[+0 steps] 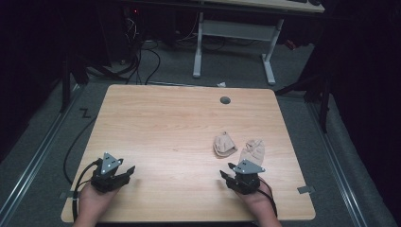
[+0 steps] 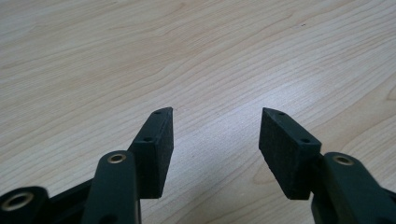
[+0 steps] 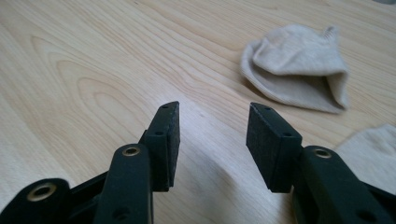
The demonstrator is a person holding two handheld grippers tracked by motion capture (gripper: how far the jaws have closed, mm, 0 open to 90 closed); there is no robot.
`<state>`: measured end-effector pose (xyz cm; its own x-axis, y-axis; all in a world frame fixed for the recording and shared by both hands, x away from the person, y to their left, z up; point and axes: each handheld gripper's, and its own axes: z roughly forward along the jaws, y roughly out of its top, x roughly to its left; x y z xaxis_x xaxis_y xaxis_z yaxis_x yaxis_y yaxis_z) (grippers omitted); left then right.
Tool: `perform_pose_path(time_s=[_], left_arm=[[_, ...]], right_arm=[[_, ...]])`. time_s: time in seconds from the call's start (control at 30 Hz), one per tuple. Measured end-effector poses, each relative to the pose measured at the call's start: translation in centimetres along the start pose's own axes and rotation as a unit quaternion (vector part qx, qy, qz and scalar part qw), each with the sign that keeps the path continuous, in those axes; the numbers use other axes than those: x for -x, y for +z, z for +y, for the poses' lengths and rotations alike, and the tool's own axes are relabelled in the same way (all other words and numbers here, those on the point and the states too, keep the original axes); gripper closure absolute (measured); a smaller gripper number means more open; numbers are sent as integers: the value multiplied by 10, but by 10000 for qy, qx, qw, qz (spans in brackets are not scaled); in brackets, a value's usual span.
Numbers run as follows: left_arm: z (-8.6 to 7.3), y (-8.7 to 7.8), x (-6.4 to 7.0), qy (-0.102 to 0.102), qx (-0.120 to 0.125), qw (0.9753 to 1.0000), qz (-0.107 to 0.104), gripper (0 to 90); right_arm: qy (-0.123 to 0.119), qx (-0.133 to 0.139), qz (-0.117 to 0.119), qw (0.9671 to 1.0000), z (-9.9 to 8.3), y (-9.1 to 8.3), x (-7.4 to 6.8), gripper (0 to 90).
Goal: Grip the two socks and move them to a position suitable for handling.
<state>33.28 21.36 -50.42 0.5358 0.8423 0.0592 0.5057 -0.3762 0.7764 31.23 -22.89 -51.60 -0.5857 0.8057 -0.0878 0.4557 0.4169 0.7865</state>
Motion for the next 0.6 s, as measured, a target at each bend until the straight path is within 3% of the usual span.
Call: perform_pose_path(time_s=[0.33,0.6], left_arm=[[3,4,4,46,18,10000,-62,454],[3,4,4,45,19,10000,-68,453]], right_arm=[[149,52,-55,9999,-5,-7,7,540],[121,24,-63,9999,-5,-6,5,537]])
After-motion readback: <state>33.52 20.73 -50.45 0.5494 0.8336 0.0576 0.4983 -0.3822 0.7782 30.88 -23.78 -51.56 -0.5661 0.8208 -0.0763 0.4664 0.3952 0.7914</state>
